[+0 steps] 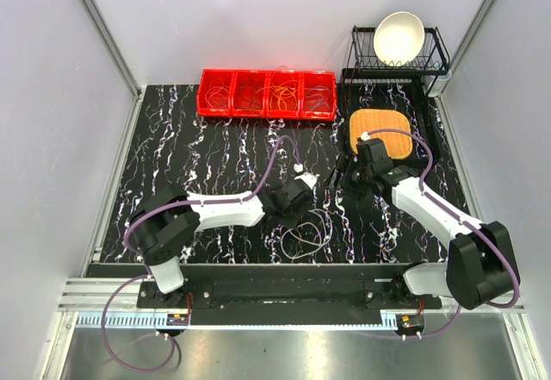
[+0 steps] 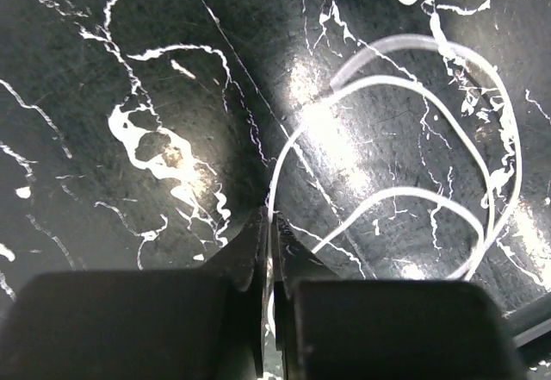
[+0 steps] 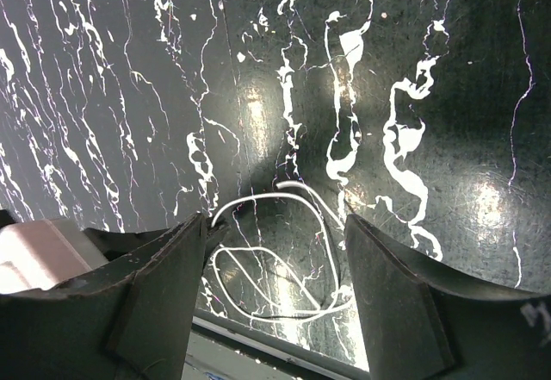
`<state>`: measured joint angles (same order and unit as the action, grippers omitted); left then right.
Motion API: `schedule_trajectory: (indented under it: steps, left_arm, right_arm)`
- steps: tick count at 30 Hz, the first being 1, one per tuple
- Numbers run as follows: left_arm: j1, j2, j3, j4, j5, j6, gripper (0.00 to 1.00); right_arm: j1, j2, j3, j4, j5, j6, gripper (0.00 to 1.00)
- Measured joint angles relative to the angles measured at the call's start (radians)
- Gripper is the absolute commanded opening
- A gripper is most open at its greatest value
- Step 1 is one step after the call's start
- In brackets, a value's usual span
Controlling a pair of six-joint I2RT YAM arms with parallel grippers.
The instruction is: Untangle the cables
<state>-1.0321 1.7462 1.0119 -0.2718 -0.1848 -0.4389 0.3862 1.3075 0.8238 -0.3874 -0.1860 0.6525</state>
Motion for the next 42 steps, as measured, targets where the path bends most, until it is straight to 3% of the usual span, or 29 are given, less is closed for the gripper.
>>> schedule_trajectory:
  steps: [7,15,17,31,42]
  left_arm:
    - [0.0,-0.083,0.113,-0.157,-0.055,0.003,0.0]
    - [0.0,-0.464,0.209,-0.209,-0.135,0.022,0.0]
    - [0.0,-0.5,0.206,-0.208,-0.15,0.022,0.0]
    - [0.0,-0.468,0.091,-0.235,-0.157,0.003,0.0]
    - [0.0,-0.428,0.09,-0.239,-0.138,0.006,0.0]
  right_arm:
    - [0.0,-0.001,0.0,0.0,-0.011,0.0,0.71]
    - [0.0,-0.065,-0.013,0.041,-0.105,0.003,0.72]
    - [0.0,-0.086,-0.026,0.078,-0.152,0.01,0.72]
    - [0.001,-0.097,-0.09,0.22,-0.361,0.04,0.71]
    - [0.001,-0.108,-0.097,0.232,-0.356,0.011,0.71]
